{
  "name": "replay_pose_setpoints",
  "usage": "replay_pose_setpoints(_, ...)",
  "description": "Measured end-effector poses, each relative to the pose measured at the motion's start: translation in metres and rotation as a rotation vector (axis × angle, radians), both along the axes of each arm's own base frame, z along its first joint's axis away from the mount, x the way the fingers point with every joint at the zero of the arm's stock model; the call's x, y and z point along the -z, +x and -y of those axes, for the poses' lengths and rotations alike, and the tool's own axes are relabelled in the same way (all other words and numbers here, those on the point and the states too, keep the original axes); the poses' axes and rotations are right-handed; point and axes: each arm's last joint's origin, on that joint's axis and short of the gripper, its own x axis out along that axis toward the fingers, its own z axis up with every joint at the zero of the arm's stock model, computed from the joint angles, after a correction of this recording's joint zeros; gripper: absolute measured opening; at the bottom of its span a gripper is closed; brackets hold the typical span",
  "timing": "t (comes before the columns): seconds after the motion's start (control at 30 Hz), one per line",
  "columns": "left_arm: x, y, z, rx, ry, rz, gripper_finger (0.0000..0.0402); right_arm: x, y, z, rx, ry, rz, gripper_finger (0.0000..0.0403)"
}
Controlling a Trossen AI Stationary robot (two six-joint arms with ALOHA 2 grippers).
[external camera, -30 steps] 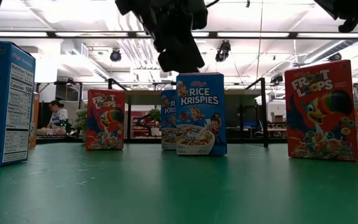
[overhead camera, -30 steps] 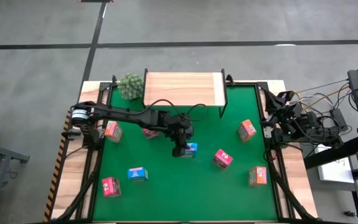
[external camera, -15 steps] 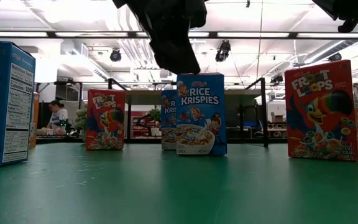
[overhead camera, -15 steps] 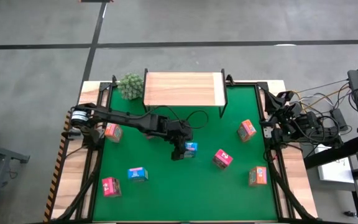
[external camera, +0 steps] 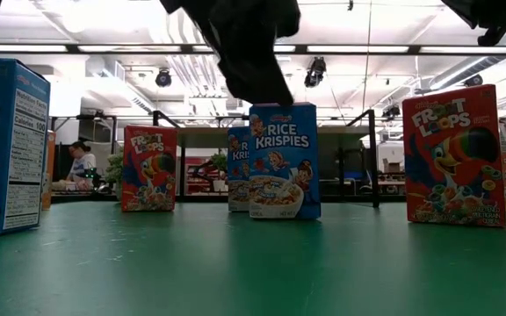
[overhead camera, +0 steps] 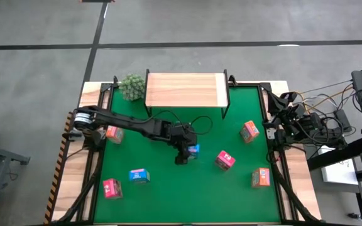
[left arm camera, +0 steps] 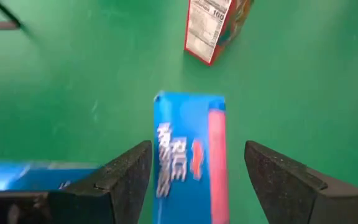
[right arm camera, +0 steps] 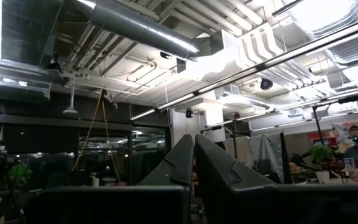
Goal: Stack cereal on shelf
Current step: Put the middle right blue cereal box on the shelf
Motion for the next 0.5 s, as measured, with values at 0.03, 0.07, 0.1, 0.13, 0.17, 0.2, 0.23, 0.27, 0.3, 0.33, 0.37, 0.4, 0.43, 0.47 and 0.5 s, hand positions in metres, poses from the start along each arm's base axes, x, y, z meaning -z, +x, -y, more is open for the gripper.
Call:
replay_pose_setpoints(0.03,0.0019,-0.0006,0.0000,0.000,0.001,-0.015,0.0235,0.0000,0.0001,0.0000,-0.001,0.000,-0.001,0.0009)
replay_pose_setpoints(0.07,0.0042,-0.0002,0.0001,0.001,0.002,-0.022,0.0232,-0.0001,0.0000,0.0001,0.001,0.002,0.001,0.0009)
replay_pose_setpoints(0.1,0.0044,0.0013,0.0001,0.001,0.001,-0.011,0.0231,0.0001,0.0001,0.0001,0.002,0.002,-0.001,0.0009)
replay_pose_setpoints(0.13,0.0040,0.0020,0.0000,0.000,0.000,-0.003,0.0229,0.0002,0.0001,0.0001,0.002,0.002,-0.002,0.0009)
replay_pose_setpoints(0.17,0.0044,0.0016,0.0000,0.000,0.001,-0.009,0.0227,0.0002,0.0000,0.0001,0.002,0.002,-0.002,0.0009)
replay_pose_setpoints(0.2,0.0045,0.0014,0.0000,0.000,0.001,-0.011,0.0225,0.0002,-0.0001,0.0002,0.005,0.005,-0.001,0.0009)
replay_pose_setpoints(0.23,0.0044,0.0016,0.0000,0.000,0.001,-0.009,0.0223,0.0002,-0.0001,0.0002,0.007,0.006,-0.002,0.0009)
replay_pose_setpoints(0.27,0.0044,0.0016,0.0000,0.000,0.001,-0.010,0.0219,0.0003,0.0000,0.0002,0.007,0.005,-0.003,0.0009)
replay_pose_setpoints(0.3,0.0045,0.0015,0.0000,0.000,0.000,-0.010,0.0215,0.0002,-0.0001,0.0002,0.008,0.006,-0.002,0.0009)
replay_pose_setpoints(0.33,0.0045,0.0015,0.0000,0.000,0.000,-0.010,0.0210,0.0003,-0.0001,0.0003,0.010,0.008,-0.002,0.0009)
replay_pose_setpoints(0.37,0.0045,0.0015,0.0000,0.001,0.000,-0.010,0.0205,0.0003,-0.0001,0.0003,0.010,0.008,-0.002,0.0009)
replay_pose_setpoints(0.4,0.0045,0.0015,0.0000,0.000,0.000,-0.010,0.0199,0.0003,-0.0001,0.0003,0.010,0.008,-0.002,0.0009)
replay_pose_setpoints(0.43,0.0045,0.0015,0.0000,0.001,0.000,-0.010,0.0192,0.0003,-0.0001,0.0003,0.010,0.008,-0.002,0.0009)
replay_pose_setpoints(0.47,0.0045,0.0015,0.0000,0.001,0.000,-0.010,0.0185,0.0003,-0.0001,0.0004,0.012,0.010,-0.002,0.0009)
replay_pose_setpoints(0.5,0.0045,0.0015,0.0000,0.001,0.000,-0.011,0.0179,0.0003,-0.0002,0.0004,0.013,0.011,-0.002,0.0009)
